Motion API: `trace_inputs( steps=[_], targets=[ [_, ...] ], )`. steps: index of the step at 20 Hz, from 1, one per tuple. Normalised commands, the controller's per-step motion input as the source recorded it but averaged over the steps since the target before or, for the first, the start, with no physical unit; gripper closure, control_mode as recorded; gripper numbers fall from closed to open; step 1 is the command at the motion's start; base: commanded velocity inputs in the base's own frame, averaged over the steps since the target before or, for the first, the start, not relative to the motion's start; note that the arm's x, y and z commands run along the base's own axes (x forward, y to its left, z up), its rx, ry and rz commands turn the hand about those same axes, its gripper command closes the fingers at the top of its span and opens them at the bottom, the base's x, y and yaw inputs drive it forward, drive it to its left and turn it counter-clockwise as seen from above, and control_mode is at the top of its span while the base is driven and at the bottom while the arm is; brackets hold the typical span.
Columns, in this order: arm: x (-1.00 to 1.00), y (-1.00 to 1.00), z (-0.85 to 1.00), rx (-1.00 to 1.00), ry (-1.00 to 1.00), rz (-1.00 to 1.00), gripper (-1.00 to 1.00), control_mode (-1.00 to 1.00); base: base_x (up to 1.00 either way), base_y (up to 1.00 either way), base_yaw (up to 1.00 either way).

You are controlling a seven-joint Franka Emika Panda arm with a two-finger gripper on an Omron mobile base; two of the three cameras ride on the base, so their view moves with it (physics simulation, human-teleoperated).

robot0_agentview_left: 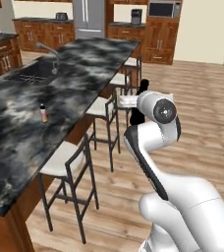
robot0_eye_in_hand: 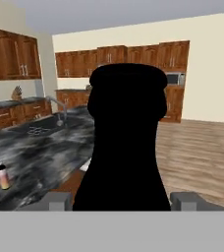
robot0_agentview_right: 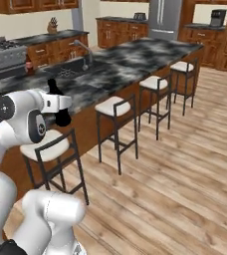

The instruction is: Place the large bottle from the dining counter next to the other large bottle outside the sink, and place the small bottle from the dining counter next to the other small bottle inside the sink.

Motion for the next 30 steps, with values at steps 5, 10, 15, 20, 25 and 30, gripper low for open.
trace_inputs(
  steps=[5, 10, 15, 20, 25, 30],
  targets=[
    [0.00, 0.00, 0.00, 0.00, 0.00, 0.00, 1.00, 1.00, 0.00, 0.00, -0.50],
    [0.00, 0.00, 0.00, 0.00, 0.00, 0.00, 1.00, 1.00, 0.00, 0.00, -0.50],
    [0.00, 0.00, 0.00, 0.00, 0.00, 0.00, 1.00, 1.00, 0.00, 0.00, -0.48],
    [0.00, 0.00, 0.00, 0.00, 0.00, 0.00, 1.00, 1.00, -0.10, 0.00, -0.41],
    [0.00, 0.00, 0.00, 0.00, 0.00, 0.00, 1.00, 1.00, -0.87, -0.14, -0.17],
    [0.00, 0.00, 0.00, 0.00, 0.00, 0.00, 1.00, 1.00, -1.00, -0.07, -0.09]
  ],
)
